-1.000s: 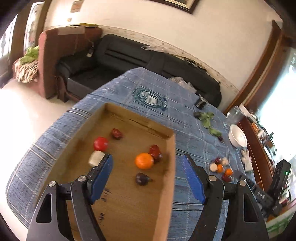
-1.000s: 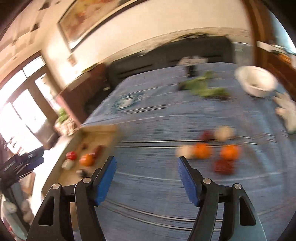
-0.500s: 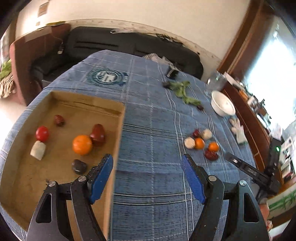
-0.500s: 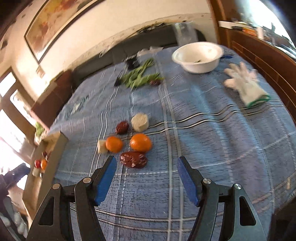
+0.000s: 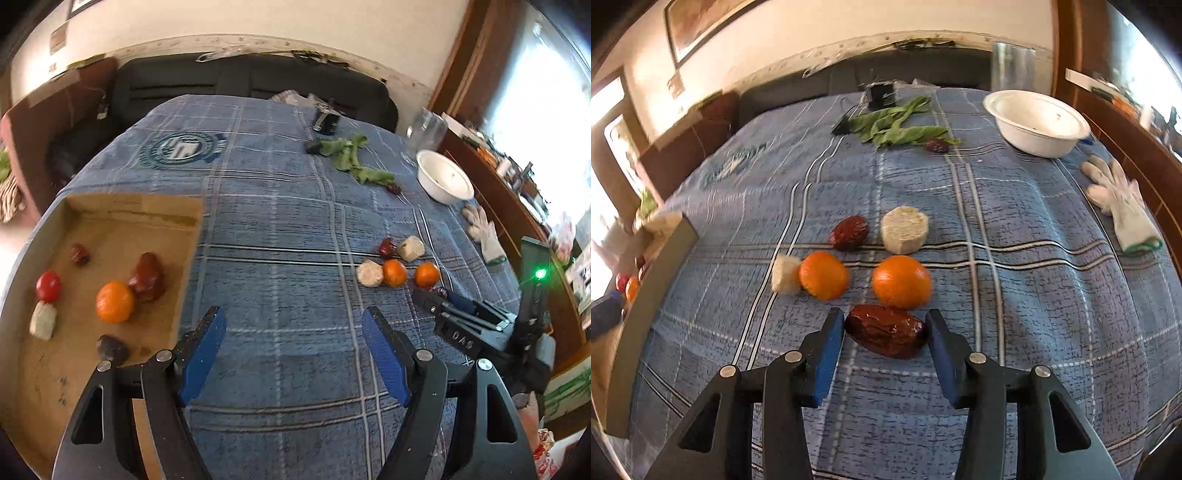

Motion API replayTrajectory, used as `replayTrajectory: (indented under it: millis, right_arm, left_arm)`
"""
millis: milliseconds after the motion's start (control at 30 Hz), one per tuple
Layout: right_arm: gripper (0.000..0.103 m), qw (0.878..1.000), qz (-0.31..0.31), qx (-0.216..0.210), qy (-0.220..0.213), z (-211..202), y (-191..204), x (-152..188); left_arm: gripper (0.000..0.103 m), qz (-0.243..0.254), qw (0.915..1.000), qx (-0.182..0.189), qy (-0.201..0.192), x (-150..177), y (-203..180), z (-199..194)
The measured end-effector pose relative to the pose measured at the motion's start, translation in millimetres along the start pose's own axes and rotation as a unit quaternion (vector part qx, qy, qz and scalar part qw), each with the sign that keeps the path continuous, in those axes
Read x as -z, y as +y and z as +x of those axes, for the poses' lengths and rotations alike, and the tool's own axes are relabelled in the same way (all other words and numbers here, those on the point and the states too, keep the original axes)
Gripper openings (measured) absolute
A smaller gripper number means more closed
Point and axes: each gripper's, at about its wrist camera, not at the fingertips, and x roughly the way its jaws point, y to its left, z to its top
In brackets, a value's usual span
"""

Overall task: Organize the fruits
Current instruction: 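Grasp the large dark jujube with the right gripper while the left gripper grasps a white yam slice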

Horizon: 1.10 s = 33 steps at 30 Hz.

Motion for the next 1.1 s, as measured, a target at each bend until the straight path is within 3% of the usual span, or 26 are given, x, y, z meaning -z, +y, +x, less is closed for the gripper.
replayTrajectory:
  millis: [167, 433, 700, 800, 967, 1100]
  right_arm:
    - [0.049, 0.999, 0.043, 0.026, -0.019, -5, -28, 0]
    - [0.049, 0.997, 0.075, 0.012, -0.018, -8, -45, -1]
    - [0.05, 0.998, 0.06, 0.027, -0.017, 0, -36, -4]
    - [0.05, 0.998, 0.054, 0.029, -0.016, 0, -33, -3]
    - [0.05, 0.998, 0.047, 0.026, -0.014, 0, -29, -2]
    - [0.05, 0.999, 0.034, 0.033, -0.013, 1, -23, -2]
  left_arm:
    - [0.075, 0.05, 0.9987, 0.003, 0.007, -5, -30, 31]
    - [0.074, 0.135, 0.9901, 0.037, 0.007, -17, -67, 88]
    - [0.047, 0.156, 0.9832, 0.092, 0.025, -18, -77, 109]
    - [0.035, 0.169, 0.9811, 0.089, 0.031, -15, -82, 113]
    - [0.036, 0.17, 0.9812, 0.087, 0.027, -14, -82, 115]
    - [0.053, 0.154, 0.9815, 0.11, 0.028, -21, -82, 121]
